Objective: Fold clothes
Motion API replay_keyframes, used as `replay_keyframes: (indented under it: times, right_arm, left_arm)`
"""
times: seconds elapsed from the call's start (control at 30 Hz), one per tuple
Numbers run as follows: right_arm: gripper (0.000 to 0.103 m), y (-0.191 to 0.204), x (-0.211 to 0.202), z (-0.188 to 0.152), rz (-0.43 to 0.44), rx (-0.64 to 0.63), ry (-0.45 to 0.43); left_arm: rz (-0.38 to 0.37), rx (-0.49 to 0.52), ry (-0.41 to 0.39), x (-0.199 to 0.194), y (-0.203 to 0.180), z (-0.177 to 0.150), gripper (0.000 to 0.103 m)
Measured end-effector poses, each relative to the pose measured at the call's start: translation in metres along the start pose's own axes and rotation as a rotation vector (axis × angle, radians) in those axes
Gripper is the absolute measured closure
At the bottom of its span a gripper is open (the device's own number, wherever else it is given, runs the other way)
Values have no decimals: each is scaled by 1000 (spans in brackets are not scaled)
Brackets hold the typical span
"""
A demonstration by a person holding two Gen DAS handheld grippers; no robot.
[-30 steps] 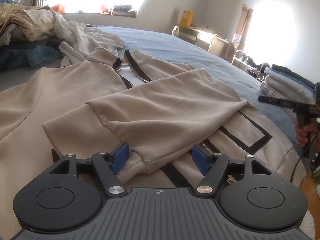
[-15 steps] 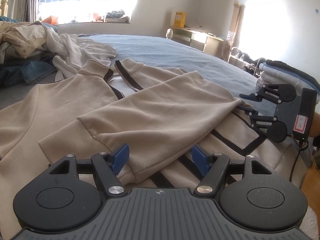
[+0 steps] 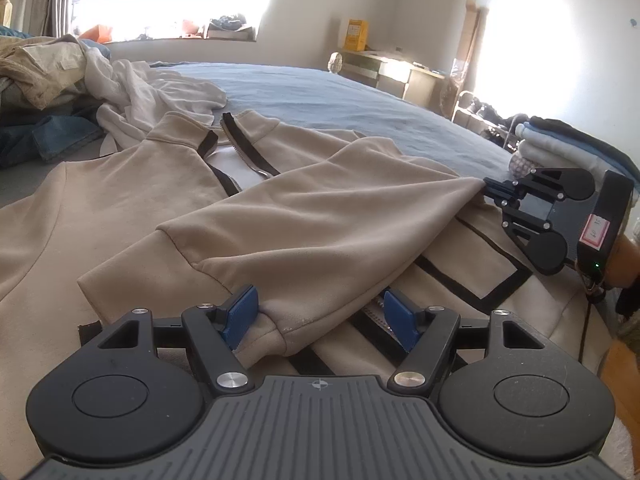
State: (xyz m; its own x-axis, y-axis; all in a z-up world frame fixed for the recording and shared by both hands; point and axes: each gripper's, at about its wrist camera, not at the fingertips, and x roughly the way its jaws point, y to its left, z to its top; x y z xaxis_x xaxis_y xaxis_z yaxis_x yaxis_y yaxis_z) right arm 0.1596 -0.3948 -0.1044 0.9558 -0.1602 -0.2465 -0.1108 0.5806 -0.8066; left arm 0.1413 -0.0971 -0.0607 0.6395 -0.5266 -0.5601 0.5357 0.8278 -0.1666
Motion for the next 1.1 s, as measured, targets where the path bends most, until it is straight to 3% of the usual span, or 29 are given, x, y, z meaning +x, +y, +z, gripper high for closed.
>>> replay_keyframes:
  times: [0.13,0.23,0.37,0.57,0.67,0.77,0.9,1.0,1.1]
  right_arm:
    - [101,1,-1,-10,15,-28,16]
    - [103,3,3,-17,74,-55,58]
    - [103,-11,-1,-25,74,-8,92]
    - [103,-68,-10,-20,132,386,53]
    - [103,-75,3,-11,198,487,11]
    - [102,-64,25,-23,301,512,104]
    - [102,-70,20,-36,328,583,186]
    - [76,-104,19,-41,395,778,193]
    - [67,-148,41,-55,454,1082,162]
  left_arm:
    - [-1,23,9,2,-4,-1,33]
    - [4,38,25,2,-5,-2,33]
    - [3,57,47,-1,-5,-4,33]
    - [0,47,22,-11,-4,-3,33]
    - [16,52,-18,-14,-3,2,33]
    - [50,52,1,-8,1,1,33]
    - [46,12,28,-2,12,-7,33]
    - [44,21,18,-4,13,-11,33]
    - [41,18,11,-4,14,-12,33]
